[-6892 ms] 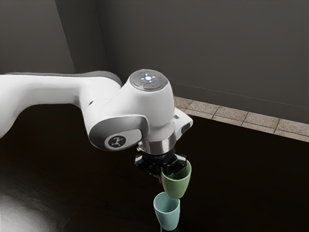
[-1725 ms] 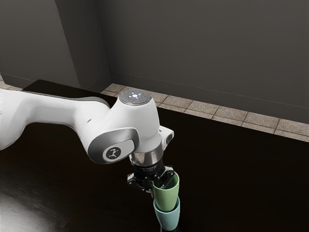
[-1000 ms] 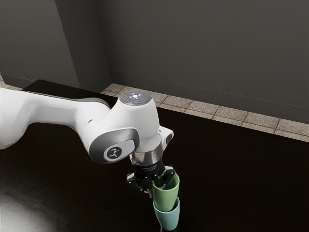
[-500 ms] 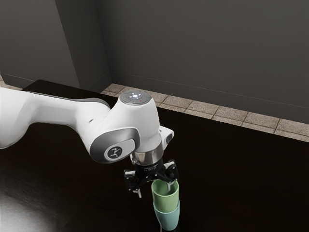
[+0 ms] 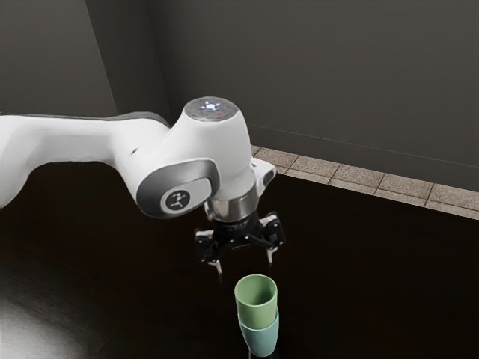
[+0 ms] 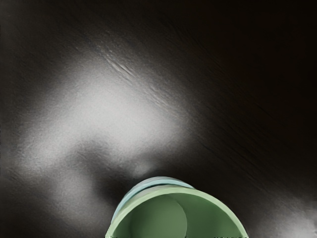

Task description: Place the left cup onto the right cup

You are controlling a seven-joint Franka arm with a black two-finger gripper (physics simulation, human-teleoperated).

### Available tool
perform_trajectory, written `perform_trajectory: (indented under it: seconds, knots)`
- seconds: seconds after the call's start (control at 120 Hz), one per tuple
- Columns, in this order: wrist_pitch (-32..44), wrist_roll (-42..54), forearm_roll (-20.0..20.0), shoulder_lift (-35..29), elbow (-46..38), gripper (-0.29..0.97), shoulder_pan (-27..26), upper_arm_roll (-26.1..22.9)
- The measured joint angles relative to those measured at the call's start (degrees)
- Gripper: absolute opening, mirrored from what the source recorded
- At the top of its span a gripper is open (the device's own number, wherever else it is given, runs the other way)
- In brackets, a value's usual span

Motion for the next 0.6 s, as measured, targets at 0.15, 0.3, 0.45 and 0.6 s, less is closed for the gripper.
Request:
perform_trajectory:
  seconds: [0.15,0.3,0.45,0.6]
  knots:
    - [-4.4,0.5,1.2,0.4,4.2,0.68,-0.1,1.1]
    - [-8.3,2.0,1.7,0.5,7.7,0.68,0.0,4.1]
    - [-11.0,5.3,2.0,0.5,10.6,0.68,0.0,9.1]
    - [-13.6,10.4,2.3,1.4,14.2,0.68,0.0,14.6]
